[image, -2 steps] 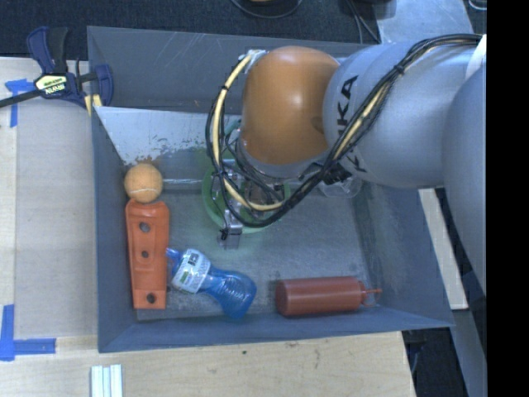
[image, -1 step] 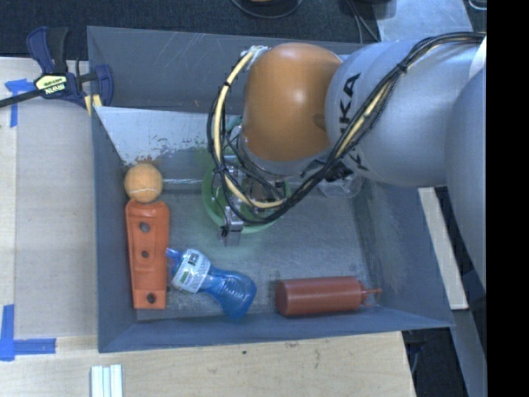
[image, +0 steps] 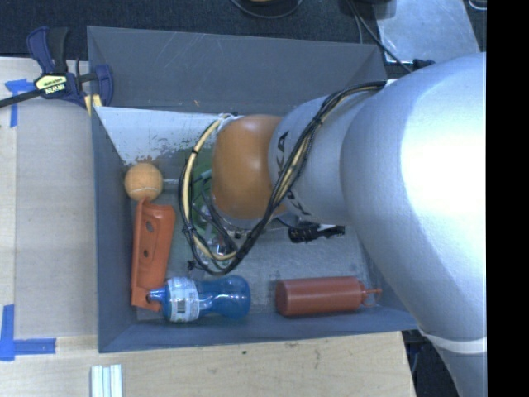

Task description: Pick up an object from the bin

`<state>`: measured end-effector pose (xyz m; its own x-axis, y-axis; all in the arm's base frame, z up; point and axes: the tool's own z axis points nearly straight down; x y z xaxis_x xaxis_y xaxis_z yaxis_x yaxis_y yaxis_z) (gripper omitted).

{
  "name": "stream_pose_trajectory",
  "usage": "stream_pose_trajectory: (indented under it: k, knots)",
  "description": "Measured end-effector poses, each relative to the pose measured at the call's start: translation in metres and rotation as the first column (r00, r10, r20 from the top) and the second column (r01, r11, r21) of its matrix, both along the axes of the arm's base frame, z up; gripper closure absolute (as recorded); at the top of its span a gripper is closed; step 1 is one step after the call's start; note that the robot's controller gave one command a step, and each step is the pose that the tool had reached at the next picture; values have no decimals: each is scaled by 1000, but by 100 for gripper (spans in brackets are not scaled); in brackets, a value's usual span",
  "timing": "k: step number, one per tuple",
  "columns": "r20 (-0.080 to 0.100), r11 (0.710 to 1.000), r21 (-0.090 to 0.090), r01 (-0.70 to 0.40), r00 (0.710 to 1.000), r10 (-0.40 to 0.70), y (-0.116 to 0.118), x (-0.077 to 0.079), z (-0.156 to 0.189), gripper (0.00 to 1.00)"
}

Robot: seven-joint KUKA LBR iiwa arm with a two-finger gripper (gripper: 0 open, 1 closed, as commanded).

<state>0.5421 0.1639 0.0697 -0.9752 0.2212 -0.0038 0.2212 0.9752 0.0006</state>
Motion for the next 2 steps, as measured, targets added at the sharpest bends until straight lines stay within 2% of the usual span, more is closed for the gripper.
stream_pose_trajectory:
  k: [1,2]
  knots:
    - [2,1000,2,-22,1000,22,15,13,87,0]
    - [13,996,3,86,996,-86,-59,-21,32,0]
